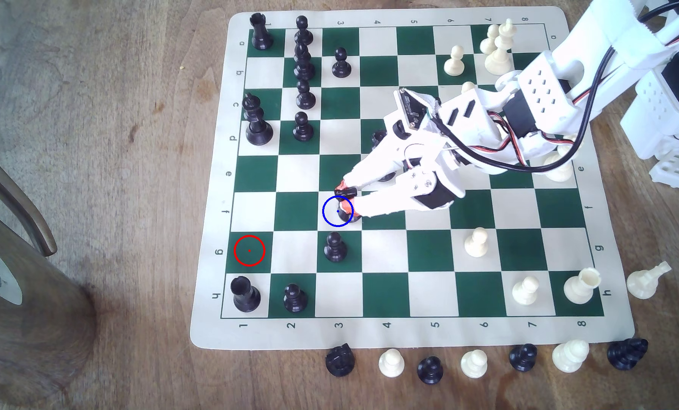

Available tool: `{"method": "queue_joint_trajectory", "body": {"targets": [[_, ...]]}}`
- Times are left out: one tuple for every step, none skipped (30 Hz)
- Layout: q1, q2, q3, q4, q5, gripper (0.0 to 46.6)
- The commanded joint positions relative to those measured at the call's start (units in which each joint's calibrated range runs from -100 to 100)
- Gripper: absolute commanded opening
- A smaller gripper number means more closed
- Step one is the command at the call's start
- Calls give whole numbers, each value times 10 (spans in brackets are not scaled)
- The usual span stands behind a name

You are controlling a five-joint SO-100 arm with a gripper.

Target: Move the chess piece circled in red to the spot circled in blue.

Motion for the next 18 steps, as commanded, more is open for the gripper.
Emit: {"method": "queue_joint_trajectory", "body": {"targets": [[4,-7,-43,-19,1,3],[4,-2,-43,-24,1,3],[5,-1,-44,-25,1,3],[5,-1,-46,-25,1,3],[5,1,-47,-26,1,3],[5,3,-49,-27,1,3],[5,4,-50,-29,1,3],[5,6,-50,-31,1,3],[5,8,-52,-32,2,3],[5,10,-53,-32,2,3],[5,13,-55,-35,5,3],[5,14,-56,-35,5,3],[5,15,-57,-36,6,3],[5,16,-57,-37,6,3],[5,17,-58,-39,6,3],[5,21,-60,-41,6,3],[5,22,-60,-42,6,3],[5,24,-61,-43,6,4]]}}
